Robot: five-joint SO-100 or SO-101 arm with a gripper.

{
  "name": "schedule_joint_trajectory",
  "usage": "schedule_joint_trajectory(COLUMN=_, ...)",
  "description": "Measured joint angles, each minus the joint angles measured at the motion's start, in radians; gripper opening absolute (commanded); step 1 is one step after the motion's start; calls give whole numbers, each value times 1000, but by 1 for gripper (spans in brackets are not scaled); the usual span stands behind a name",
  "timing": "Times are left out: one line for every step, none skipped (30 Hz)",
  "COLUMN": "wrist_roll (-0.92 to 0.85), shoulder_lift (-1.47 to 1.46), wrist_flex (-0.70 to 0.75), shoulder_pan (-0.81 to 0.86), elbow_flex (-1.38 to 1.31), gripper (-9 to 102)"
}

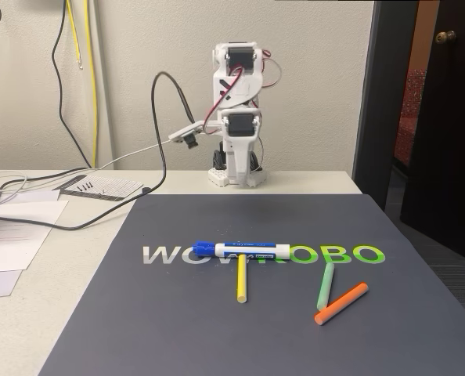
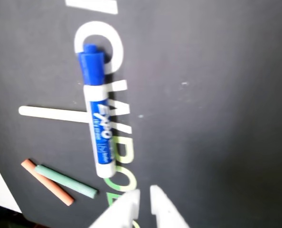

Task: Pick up the blue marker.

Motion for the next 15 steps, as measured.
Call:
schedule_joint_trajectory(wrist_roll=0, shoulder_lift=-61, wrist_flex=25, shoulder_pan=-3, elbow_flex=-72, gripper=1)
schedule_joint_trajectory(wrist_roll=0, shoulder_lift=-127, wrist_flex=48, shoulder_pan=-6, elbow_flex=-147, gripper=1)
schedule_joint_trajectory(wrist_roll=0, shoulder_lift=-186, wrist_flex=66, shoulder_pan=-6, elbow_flex=-216, gripper=1)
schedule_joint_trajectory(wrist_roll=0, shoulder_lift=-236, wrist_flex=74, shoulder_pan=-6, elbow_flex=-279, gripper=1)
schedule_joint_trajectory(wrist_roll=0, shoulder_lift=-278, wrist_flex=77, shoulder_pan=-6, elbow_flex=-325, gripper=1)
schedule_joint_trajectory(wrist_roll=0, shoulder_lift=-299, wrist_flex=74, shoulder_pan=-6, elbow_flex=-351, gripper=1)
schedule_joint_trajectory(wrist_roll=-2, shoulder_lift=-325, wrist_flex=84, shoulder_pan=-6, elbow_flex=-380, gripper=1)
schedule_joint_trajectory(wrist_roll=-9, shoulder_lift=-362, wrist_flex=77, shoulder_pan=-6, elbow_flex=-417, gripper=1)
schedule_joint_trajectory(wrist_roll=-21, shoulder_lift=-391, wrist_flex=74, shoulder_pan=-6, elbow_flex=-434, gripper=1)
schedule_joint_trajectory(wrist_roll=-15, shoulder_lift=-414, wrist_flex=83, shoulder_pan=-6, elbow_flex=-439, gripper=1)
schedule_joint_trajectory(wrist_roll=-14, shoulder_lift=-428, wrist_flex=71, shoulder_pan=-6, elbow_flex=-440, gripper=1)
schedule_joint_trajectory(wrist_roll=9, shoulder_lift=-440, wrist_flex=63, shoulder_pan=-6, elbow_flex=-442, gripper=1)
schedule_joint_trajectory(wrist_roll=37, shoulder_lift=-454, wrist_flex=55, shoulder_pan=-6, elbow_flex=-446, gripper=2)
schedule_joint_trajectory(wrist_roll=58, shoulder_lift=-468, wrist_flex=52, shoulder_pan=-6, elbow_flex=-449, gripper=4)
schedule_joint_trajectory(wrist_roll=66, shoulder_lift=-477, wrist_flex=57, shoulder_pan=-6, elbow_flex=-449, gripper=6)
